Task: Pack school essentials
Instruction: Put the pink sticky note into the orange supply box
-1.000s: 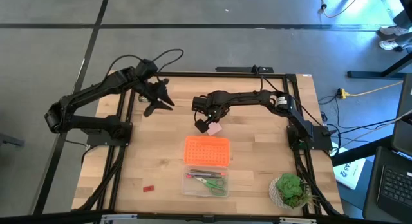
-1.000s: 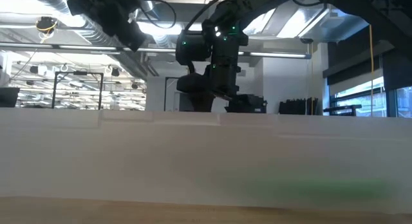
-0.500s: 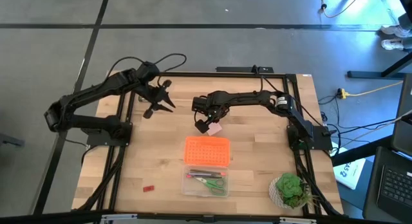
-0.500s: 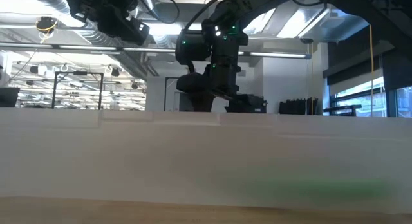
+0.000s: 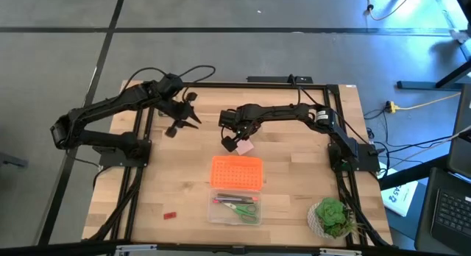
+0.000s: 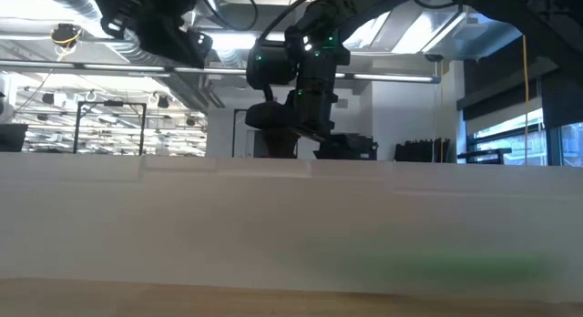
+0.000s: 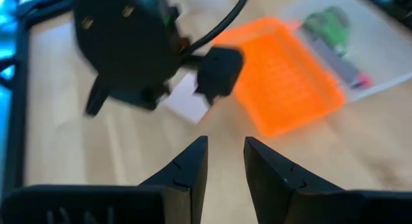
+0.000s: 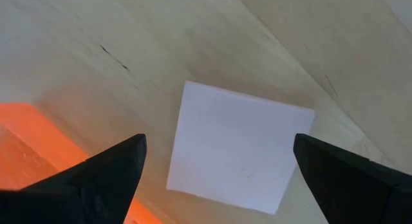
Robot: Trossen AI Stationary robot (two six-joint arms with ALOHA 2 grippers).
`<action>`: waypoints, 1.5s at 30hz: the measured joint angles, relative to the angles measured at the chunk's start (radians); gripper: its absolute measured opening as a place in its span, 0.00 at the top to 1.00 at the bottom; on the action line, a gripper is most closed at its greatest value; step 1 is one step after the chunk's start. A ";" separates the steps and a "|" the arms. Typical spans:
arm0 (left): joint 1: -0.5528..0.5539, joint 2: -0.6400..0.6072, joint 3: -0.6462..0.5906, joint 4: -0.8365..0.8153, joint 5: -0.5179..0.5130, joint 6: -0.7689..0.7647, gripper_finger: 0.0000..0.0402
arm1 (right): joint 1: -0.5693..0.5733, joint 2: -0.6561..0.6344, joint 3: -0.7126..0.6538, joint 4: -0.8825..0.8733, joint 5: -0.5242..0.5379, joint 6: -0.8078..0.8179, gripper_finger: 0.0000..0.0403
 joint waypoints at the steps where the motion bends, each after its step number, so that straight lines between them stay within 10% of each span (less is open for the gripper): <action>1: -0.001 0.000 0.000 0.000 -0.029 0.000 0.77 | 0.000 0.000 0.000 0.002 0.000 0.000 0.02; 17: -0.001 0.000 0.000 0.000 -0.406 -0.002 0.77 | 0.000 0.000 0.000 0.012 -0.043 -0.004 0.02; 45: -0.001 0.000 0.000 0.001 -0.412 -0.002 0.77 | 0.089 0.003 0.000 -0.043 0.163 0.145 0.01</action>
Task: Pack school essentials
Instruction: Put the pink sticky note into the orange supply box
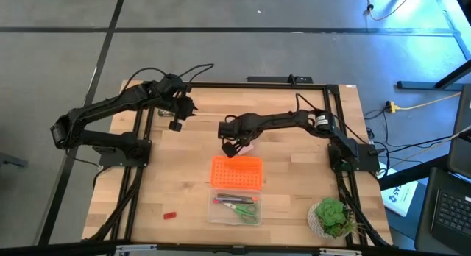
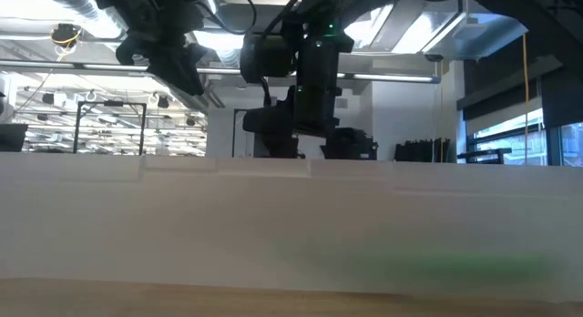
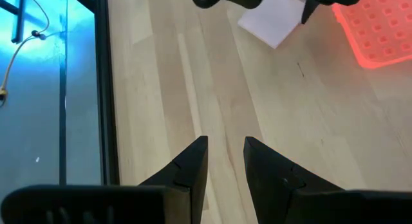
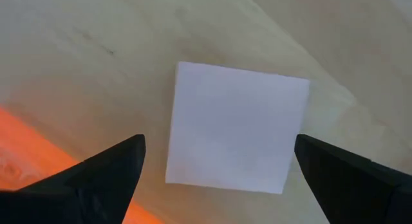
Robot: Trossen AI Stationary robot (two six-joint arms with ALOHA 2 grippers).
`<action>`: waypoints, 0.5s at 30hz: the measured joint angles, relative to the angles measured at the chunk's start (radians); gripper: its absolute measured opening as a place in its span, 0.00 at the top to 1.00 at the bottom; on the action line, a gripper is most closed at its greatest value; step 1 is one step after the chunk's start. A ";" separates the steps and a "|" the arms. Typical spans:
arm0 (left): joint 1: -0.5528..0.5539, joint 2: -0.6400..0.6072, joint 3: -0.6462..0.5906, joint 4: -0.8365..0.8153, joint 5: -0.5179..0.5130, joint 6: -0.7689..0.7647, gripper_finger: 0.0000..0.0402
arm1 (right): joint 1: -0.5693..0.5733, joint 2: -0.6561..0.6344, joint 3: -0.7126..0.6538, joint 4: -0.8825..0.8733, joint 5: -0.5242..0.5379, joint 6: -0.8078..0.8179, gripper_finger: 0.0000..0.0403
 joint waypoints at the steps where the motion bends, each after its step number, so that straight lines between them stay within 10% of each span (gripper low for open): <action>1: 0.000 0.000 0.000 0.000 0.000 0.000 0.77 | 0.004 0.000 0.000 -0.005 0.011 0.013 0.01; 15: 0.000 0.000 0.000 0.000 0.000 0.000 0.77 | -0.023 0.037 0.000 -0.012 -0.034 -0.025 0.01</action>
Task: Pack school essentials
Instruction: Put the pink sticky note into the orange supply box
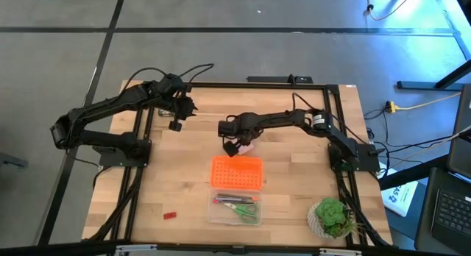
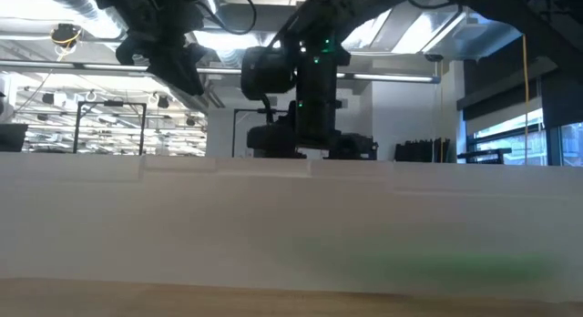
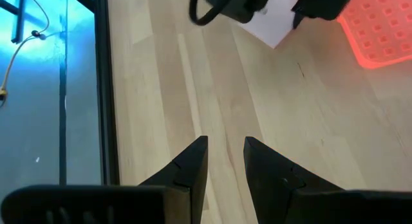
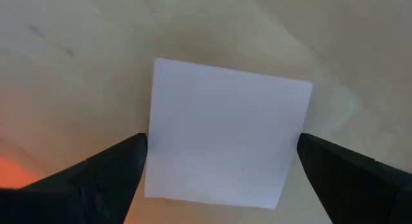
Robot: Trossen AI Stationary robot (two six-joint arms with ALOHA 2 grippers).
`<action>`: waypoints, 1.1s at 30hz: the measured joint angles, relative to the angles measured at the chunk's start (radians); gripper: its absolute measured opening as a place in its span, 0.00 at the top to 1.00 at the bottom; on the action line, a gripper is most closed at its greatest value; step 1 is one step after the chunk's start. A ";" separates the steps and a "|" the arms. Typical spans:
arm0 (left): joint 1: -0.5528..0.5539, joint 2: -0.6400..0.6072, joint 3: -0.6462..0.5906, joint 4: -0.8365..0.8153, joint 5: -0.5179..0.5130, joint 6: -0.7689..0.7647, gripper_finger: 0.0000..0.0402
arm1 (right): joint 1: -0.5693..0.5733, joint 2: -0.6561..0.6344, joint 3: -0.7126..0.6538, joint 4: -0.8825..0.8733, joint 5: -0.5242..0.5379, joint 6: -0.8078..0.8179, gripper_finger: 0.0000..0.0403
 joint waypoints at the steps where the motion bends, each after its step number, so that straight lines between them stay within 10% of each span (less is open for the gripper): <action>1: 0.000 0.000 0.000 0.000 0.000 0.000 0.77 | -0.005 0.000 0.000 0.000 0.002 -0.016 0.01; 33: 0.000 0.000 -0.001 0.008 0.000 0.000 0.77 | -0.055 0.038 0.001 0.024 -0.133 -0.105 0.01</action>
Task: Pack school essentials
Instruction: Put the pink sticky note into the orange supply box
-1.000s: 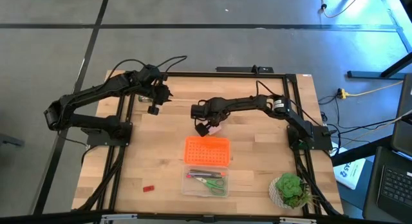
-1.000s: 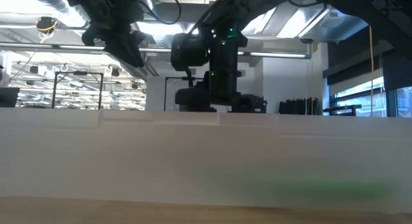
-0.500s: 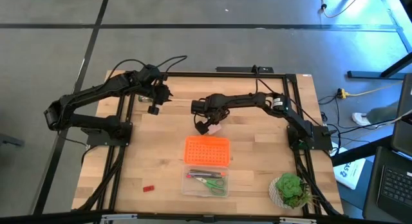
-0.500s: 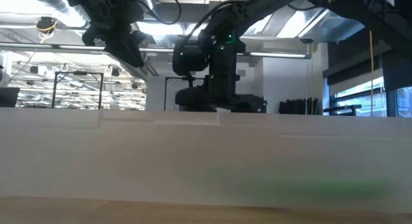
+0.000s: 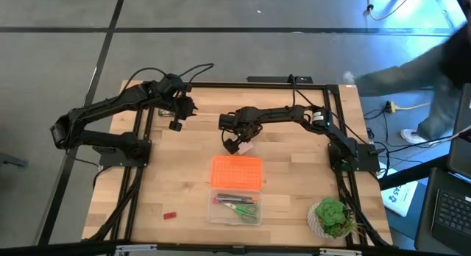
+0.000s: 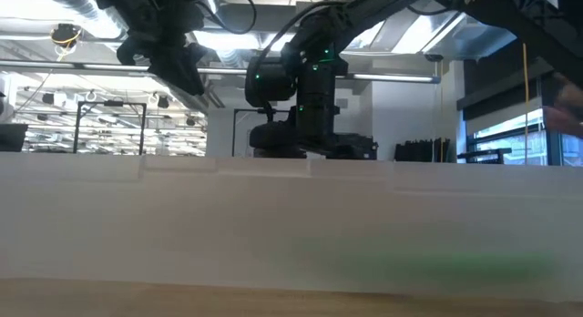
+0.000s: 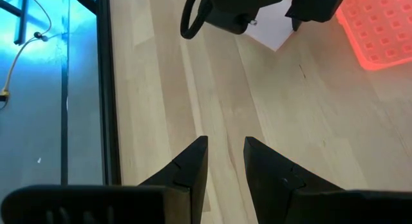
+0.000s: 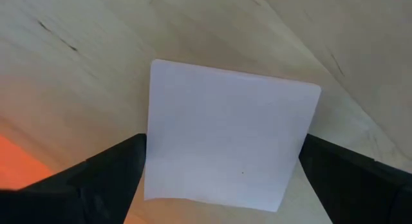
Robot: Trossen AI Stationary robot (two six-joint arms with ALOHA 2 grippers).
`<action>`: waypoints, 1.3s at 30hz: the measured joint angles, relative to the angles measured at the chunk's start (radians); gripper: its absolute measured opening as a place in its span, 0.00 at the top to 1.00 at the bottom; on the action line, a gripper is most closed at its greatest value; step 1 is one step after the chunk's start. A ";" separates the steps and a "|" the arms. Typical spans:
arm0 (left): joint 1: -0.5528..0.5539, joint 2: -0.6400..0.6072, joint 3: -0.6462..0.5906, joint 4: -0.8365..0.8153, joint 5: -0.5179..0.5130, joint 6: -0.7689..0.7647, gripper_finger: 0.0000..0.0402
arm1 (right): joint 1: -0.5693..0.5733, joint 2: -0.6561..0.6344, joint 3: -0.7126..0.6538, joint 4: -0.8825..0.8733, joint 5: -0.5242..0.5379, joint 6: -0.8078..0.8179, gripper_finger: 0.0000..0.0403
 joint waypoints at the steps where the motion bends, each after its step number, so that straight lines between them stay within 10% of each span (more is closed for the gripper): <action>1: 0.000 0.000 0.000 0.000 0.000 0.000 0.77 | 0.000 0.000 0.000 0.000 -0.001 -0.010 0.01; 39: 0.000 0.000 0.000 0.019 0.001 -0.058 0.77 | -0.008 0.010 0.071 -0.050 -0.068 -0.044 0.06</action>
